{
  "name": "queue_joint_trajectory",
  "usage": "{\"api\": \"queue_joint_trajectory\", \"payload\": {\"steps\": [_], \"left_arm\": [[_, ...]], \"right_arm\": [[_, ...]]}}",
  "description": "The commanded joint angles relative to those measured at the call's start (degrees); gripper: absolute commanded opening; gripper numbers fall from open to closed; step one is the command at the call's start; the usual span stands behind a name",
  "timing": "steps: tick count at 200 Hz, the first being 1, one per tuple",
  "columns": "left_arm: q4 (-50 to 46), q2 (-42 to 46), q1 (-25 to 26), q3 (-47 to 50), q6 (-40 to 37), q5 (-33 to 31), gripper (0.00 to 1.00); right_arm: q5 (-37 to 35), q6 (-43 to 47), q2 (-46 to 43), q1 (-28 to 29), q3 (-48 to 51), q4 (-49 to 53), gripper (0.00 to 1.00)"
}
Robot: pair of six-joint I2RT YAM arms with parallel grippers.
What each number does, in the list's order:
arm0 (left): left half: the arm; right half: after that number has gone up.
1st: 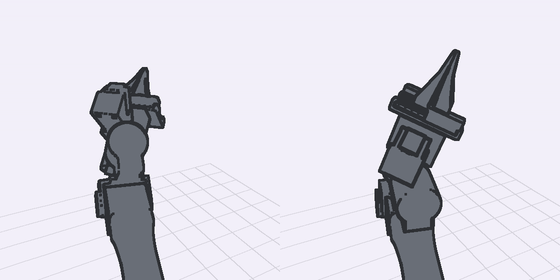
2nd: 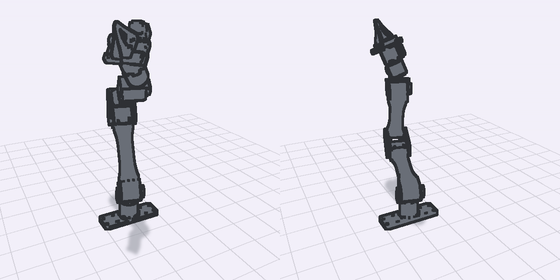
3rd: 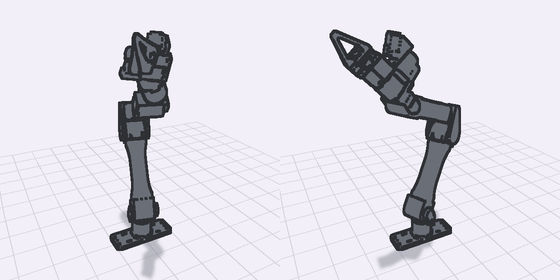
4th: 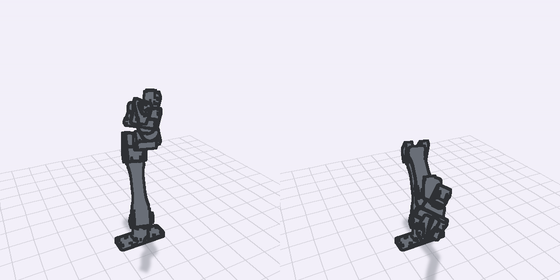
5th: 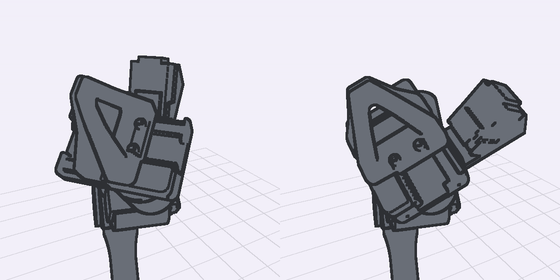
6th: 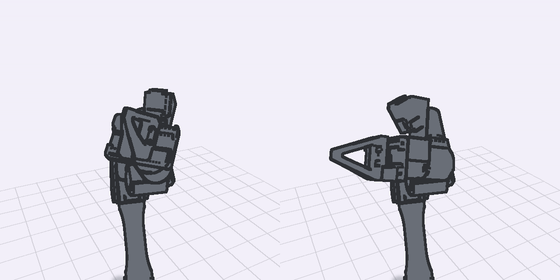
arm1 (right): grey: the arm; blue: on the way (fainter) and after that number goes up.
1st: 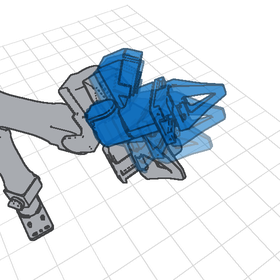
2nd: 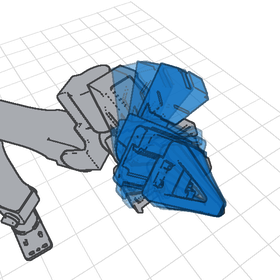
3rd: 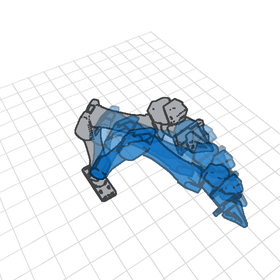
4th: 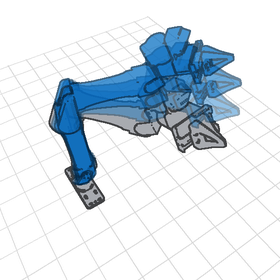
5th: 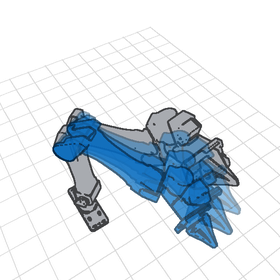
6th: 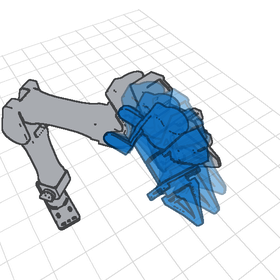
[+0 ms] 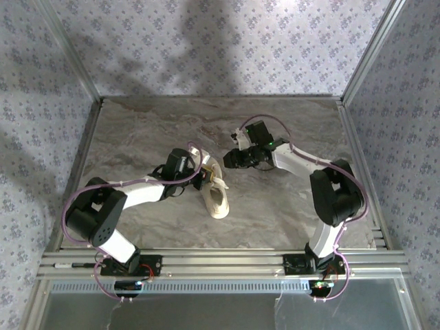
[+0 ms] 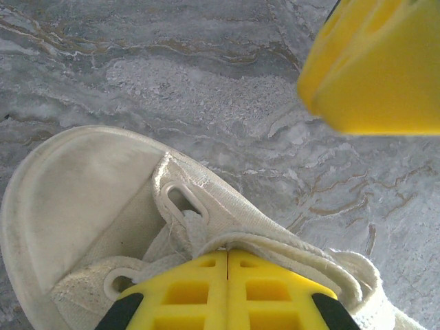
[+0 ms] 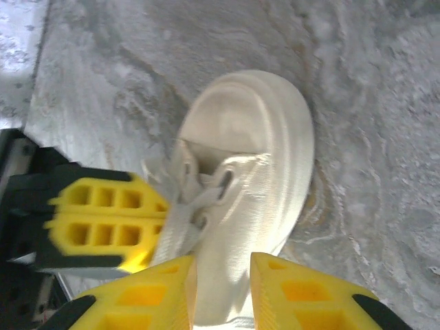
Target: Tie the shoes
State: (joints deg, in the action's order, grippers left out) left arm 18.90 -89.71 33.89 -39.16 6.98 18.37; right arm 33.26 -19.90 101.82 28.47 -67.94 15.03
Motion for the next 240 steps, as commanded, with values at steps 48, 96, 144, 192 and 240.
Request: {"api": "queue_joint_trajectory", "payload": {"steps": [48, 96, 144, 192, 240], "left_arm": [[1.9, 0.4, 1.3, 2.5, -0.8, 1.5, 0.0], [4.2, 0.2, 1.7, 2.6, -1.4, 2.3, 0.0], [6.5, 0.1, 1.8, 3.4, -1.7, 2.4, 0.0], [7.0, -0.4, 1.8, 3.6, -1.7, 2.4, 0.0], [7.1, -0.3, 1.8, 3.9, -1.7, 2.5, 0.0]], "right_arm": [[4.7, -4.3, 5.7, 2.5, -4.5, 1.0, 0.28], [6.9, -4.4, 6.0, 2.7, -4.1, -0.3, 0.28], [8.1, -5.1, 6.6, 2.6, -3.5, -1.4, 0.28], [4.5, -7.4, 5.0, 1.1, -1.4, -2.3, 0.32], [3.5, -9.6, 5.2, -0.3, -0.9, -2.2, 0.32]]}}
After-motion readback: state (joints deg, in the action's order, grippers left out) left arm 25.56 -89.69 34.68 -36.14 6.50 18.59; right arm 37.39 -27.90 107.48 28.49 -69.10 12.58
